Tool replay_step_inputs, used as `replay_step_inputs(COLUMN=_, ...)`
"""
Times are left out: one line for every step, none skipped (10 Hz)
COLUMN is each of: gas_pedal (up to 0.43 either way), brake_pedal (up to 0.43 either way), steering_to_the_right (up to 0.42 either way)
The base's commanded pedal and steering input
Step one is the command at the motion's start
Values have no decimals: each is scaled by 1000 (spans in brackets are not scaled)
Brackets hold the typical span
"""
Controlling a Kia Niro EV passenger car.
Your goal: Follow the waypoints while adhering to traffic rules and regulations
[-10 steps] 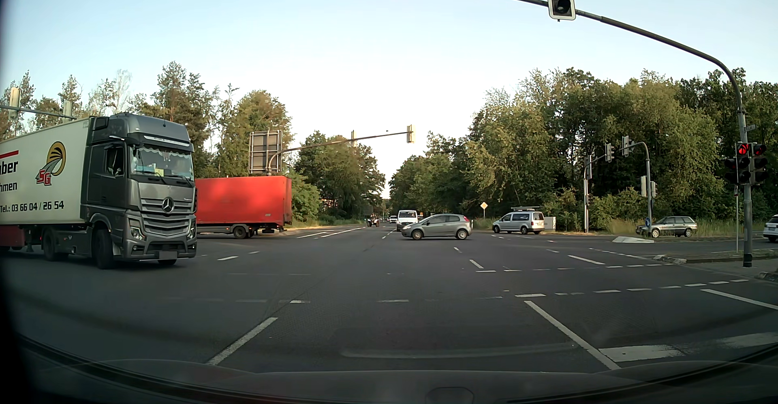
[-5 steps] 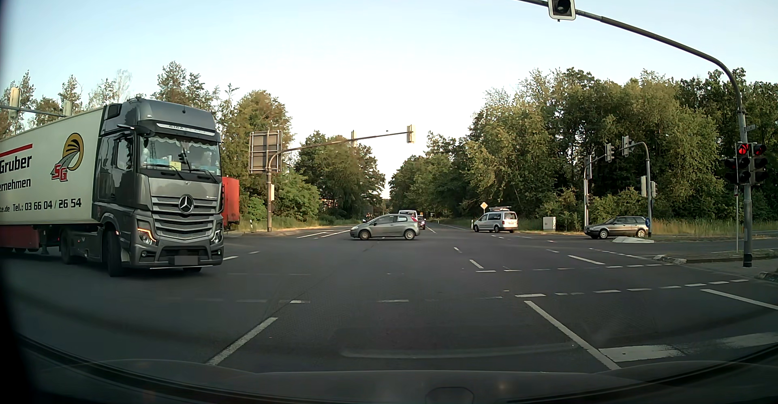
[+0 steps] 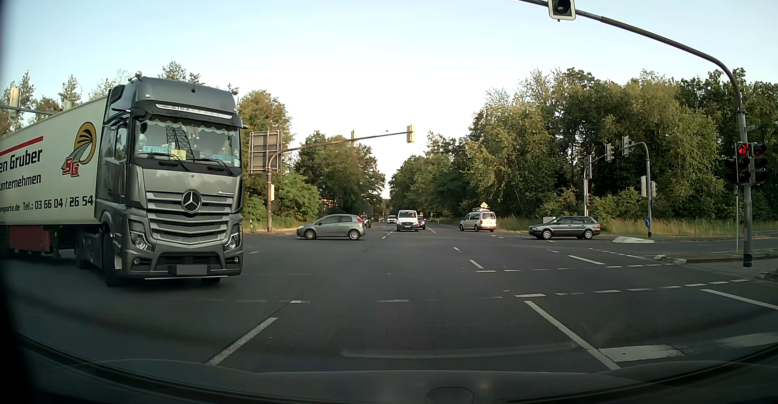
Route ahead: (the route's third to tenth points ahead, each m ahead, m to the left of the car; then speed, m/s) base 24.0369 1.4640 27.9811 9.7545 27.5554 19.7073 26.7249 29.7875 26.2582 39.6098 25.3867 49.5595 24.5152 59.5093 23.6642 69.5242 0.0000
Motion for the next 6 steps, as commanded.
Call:
replay_step_inputs(gas_pedal=0, brake_pedal=348, steering_to_the_right=-4)
replay_step_inputs(gas_pedal=0, brake_pedal=341, steering_to_the_right=-4)
replay_step_inputs(gas_pedal=0, brake_pedal=348, steering_to_the_right=-4)
replay_step_inputs(gas_pedal=0, brake_pedal=348, steering_to_the_right=-4)
replay_step_inputs(gas_pedal=0, brake_pedal=341, steering_to_the_right=-4)
replay_step_inputs(gas_pedal=0, brake_pedal=341, steering_to_the_right=-4)
